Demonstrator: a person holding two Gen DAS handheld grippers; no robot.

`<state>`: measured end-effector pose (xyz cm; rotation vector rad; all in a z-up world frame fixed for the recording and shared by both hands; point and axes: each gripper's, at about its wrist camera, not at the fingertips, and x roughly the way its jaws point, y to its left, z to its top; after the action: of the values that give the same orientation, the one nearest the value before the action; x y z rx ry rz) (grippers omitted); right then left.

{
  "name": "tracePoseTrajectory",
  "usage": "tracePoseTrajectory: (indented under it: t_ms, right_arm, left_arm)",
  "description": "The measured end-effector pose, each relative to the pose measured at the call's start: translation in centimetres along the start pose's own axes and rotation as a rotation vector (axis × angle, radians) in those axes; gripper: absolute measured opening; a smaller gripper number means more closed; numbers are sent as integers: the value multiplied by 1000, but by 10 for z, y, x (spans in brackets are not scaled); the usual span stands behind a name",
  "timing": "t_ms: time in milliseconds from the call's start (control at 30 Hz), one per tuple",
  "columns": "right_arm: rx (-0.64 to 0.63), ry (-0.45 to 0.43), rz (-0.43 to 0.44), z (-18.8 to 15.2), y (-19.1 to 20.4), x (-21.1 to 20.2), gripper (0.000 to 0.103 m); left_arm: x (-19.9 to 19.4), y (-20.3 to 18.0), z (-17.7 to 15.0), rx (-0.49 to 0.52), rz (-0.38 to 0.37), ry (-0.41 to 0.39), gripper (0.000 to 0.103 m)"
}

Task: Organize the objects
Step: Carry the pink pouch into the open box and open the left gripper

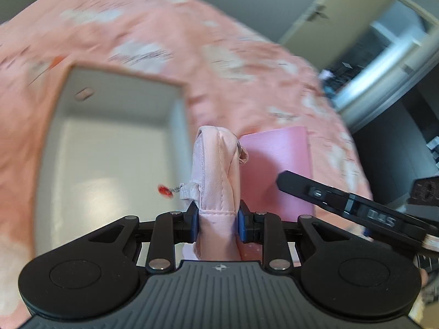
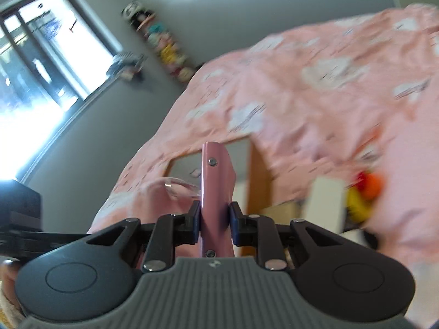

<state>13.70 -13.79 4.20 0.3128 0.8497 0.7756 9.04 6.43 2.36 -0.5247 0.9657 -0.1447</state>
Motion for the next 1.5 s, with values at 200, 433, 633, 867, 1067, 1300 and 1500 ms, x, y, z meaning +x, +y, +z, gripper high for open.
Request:
tracePoseTrajectory:
  t_ms: [200,433,633,867,1067,1300,1500]
  right_arm:
    - [-43,194,-71,-16,21,69,22]
    - [-98,274,-184,-36,19,101,23]
    - [-111,350,-224,-43,17,120,23]
    - [-112,381,-235,-45,13,124,27]
    - [-102,323,-215,-39,14,107,40]
    - [-124,97,-303,-14,8,63,50]
    - [-19,126,-304,-11,-19,69,51]
  left_arm:
    - [25,40,9,-55,50,86,30]
    - [64,63,2,-75,118,159,31]
    - [87,79,-4,-152,92,213,31]
    - [92,96,-15,-181,81,242,31]
    - [91,97,-15,-181,86,243,31]
    - [96,67,-14,-73,105,258,32]
    - [110,50,-13,-16,185,288,40]
